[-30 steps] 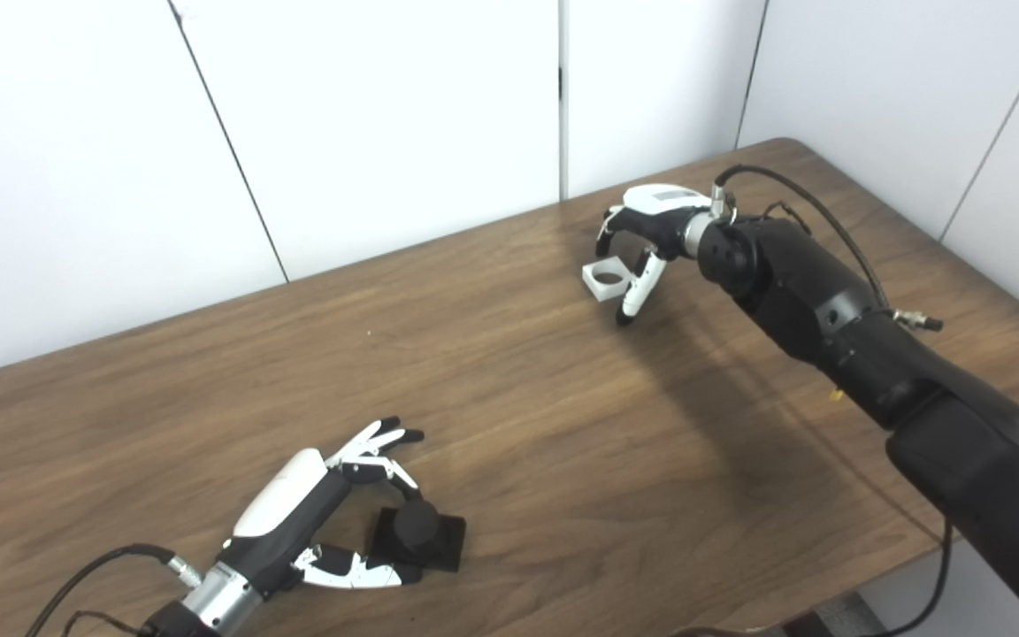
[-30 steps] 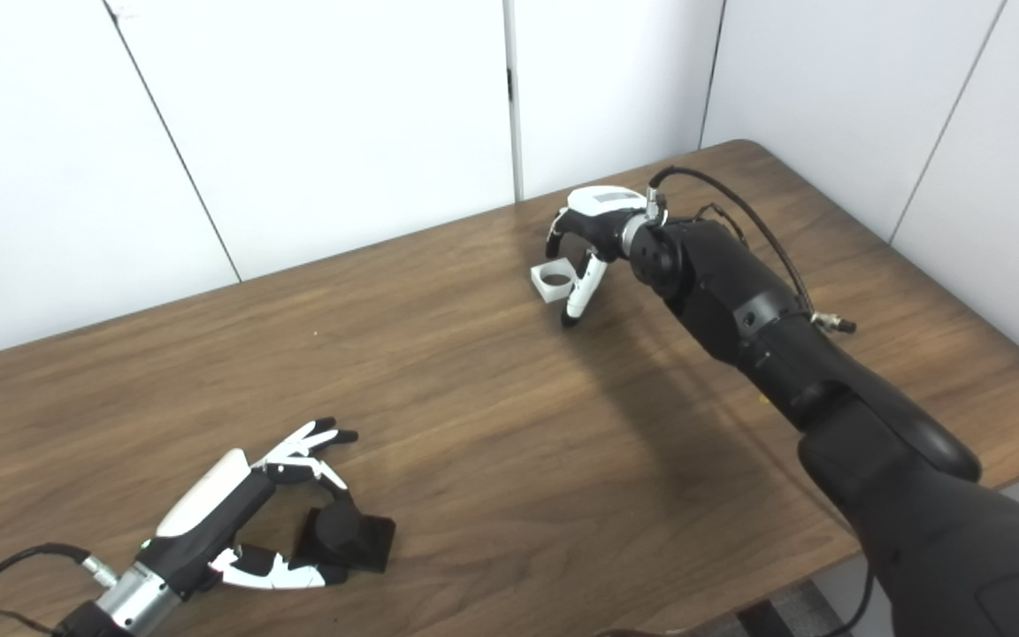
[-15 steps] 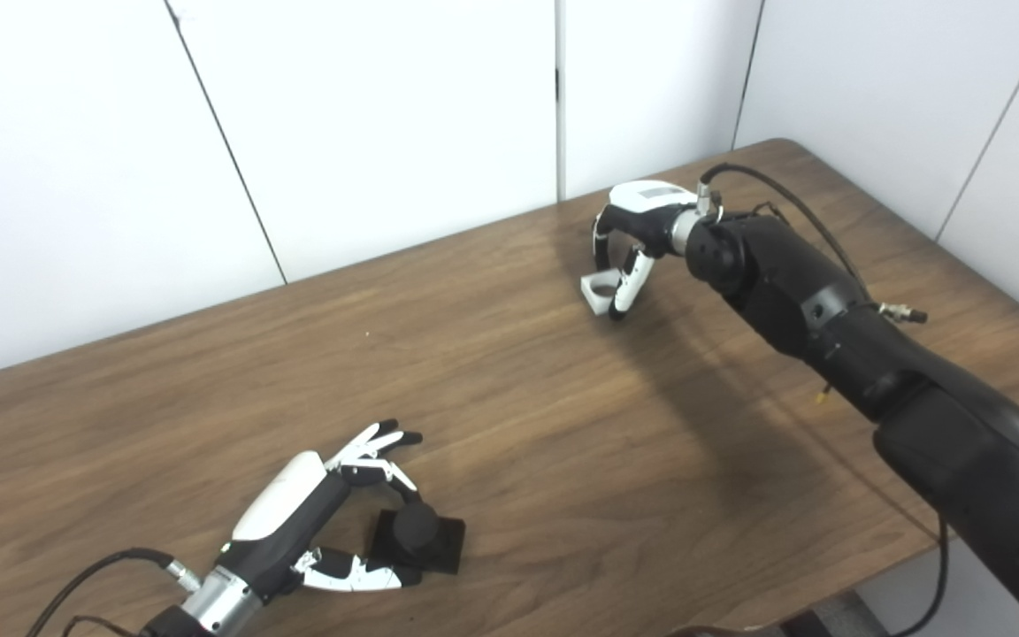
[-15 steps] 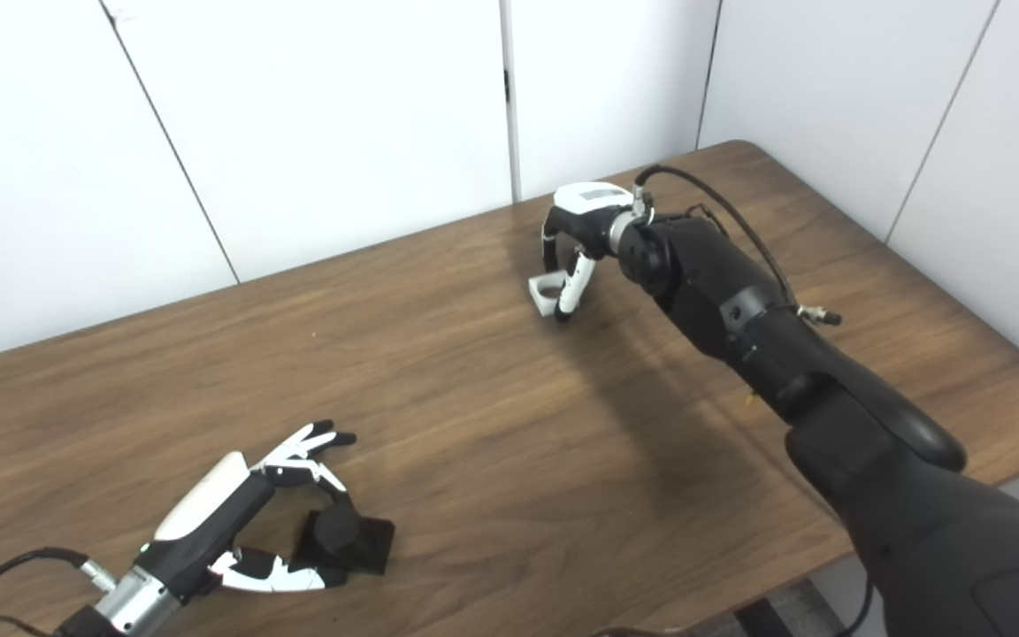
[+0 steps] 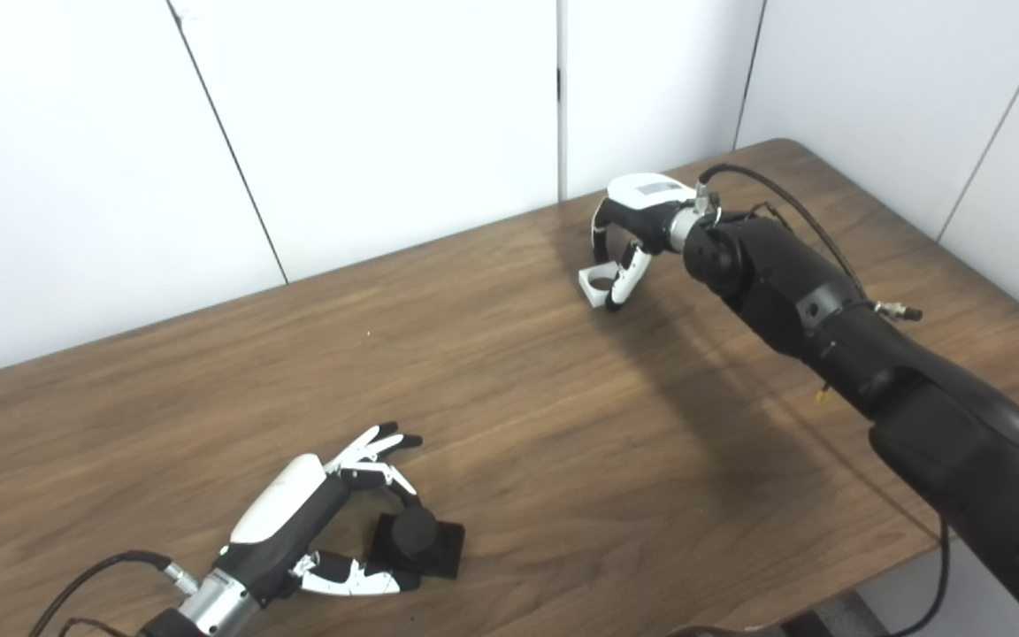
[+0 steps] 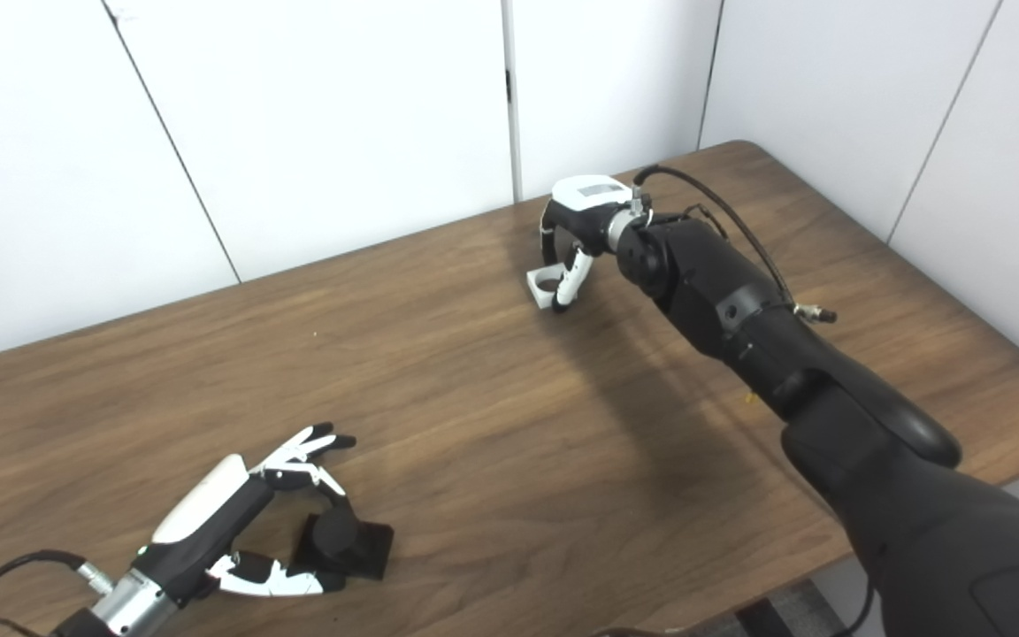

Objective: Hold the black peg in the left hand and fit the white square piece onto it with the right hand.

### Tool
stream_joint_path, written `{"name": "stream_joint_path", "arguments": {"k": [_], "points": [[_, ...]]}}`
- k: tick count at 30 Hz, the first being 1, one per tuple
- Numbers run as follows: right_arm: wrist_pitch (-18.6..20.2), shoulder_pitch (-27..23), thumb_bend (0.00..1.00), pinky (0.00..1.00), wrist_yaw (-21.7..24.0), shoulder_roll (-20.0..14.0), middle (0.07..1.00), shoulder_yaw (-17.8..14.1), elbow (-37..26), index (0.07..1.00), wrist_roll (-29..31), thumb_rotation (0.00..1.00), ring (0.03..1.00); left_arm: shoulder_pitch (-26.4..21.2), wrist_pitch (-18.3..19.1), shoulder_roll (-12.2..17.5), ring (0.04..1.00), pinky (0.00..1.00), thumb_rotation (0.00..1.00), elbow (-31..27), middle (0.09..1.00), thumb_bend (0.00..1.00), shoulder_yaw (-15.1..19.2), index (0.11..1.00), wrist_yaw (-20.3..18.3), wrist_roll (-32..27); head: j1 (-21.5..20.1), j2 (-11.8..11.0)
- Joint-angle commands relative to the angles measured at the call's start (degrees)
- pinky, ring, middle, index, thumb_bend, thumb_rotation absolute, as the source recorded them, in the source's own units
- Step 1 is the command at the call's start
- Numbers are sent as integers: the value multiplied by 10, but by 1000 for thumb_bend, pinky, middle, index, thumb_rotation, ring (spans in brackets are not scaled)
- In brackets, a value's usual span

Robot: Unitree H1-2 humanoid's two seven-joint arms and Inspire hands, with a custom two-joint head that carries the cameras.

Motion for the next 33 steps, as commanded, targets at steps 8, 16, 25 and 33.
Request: {"name": "stream_joint_path", "arguments": {"k": [8,16,25,33], "points": [[4,12,518,913,-4,-10,846,-2,-22,482,-9,141,901,7,11,19,995,908,66,-4,920,521,-4,492,-17,15,1,4],[1,30,515,903,15,-39,854,-15,-118,482,-14,143,913,6,8,17,997,915,66,1,921,522,-7,492,-15,21,-2,7],[-7,71,514,882,37,-61,846,-57,-258,483,-2,142,912,5,4,12,996,918,65,9,919,522,-10,492,-13,20,10,17],[-7,108,514,893,55,-57,847,-83,-370,483,-1,145,911,2,-4,11,987,906,66,18,916,522,-12,492,-10,23,22,21]]}}
